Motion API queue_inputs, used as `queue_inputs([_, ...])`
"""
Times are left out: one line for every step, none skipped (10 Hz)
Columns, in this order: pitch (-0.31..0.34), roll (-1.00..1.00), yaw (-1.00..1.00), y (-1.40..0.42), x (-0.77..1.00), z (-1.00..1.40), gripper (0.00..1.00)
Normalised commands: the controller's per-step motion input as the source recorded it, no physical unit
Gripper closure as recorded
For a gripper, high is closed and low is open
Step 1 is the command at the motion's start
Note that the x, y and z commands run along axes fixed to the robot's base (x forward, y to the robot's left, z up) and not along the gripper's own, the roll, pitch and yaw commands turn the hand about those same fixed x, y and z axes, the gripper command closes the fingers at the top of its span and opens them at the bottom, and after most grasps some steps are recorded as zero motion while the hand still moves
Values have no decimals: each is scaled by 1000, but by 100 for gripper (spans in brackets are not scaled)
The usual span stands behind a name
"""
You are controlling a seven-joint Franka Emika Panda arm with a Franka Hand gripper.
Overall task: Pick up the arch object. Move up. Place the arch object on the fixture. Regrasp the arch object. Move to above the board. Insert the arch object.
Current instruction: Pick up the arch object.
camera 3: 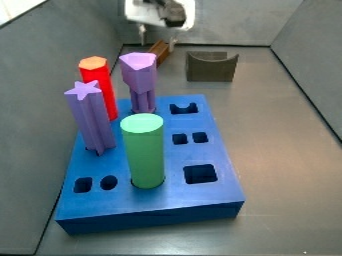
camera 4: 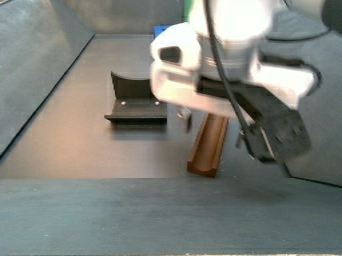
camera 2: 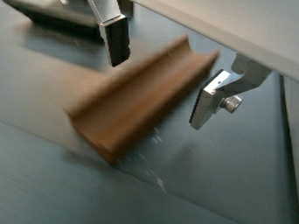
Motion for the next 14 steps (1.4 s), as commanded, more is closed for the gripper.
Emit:
queue_inputs([-93, -130, 111, 0, -363, -694, 0])
queue_inputs([0, 77, 0, -157, 29, 0, 0])
queue_inputs([6, 30, 0, -26, 0, 0, 0])
queue_inputs([16, 74, -54, 106, -120, -9, 100])
queue_inputs([0, 0, 0, 0, 0, 0, 100])
queue_inputs([0, 0, 0, 0, 0, 0, 100])
queue_inputs([0, 0, 0, 0, 0, 0, 100])
queue_inputs([0, 0, 0, 0, 0, 0, 100])
queue_inputs([0, 0, 0, 0, 0, 0, 100])
queue_inputs([0, 0, 0, 0, 0, 0, 100])
queue_inputs([0, 0, 0, 0, 0, 0, 100])
queue_inputs([0, 0, 0, 0, 0, 0, 100])
queue_inputs([0, 0, 0, 0, 0, 0, 100])
queue_inputs([0, 0, 0, 0, 0, 0, 100])
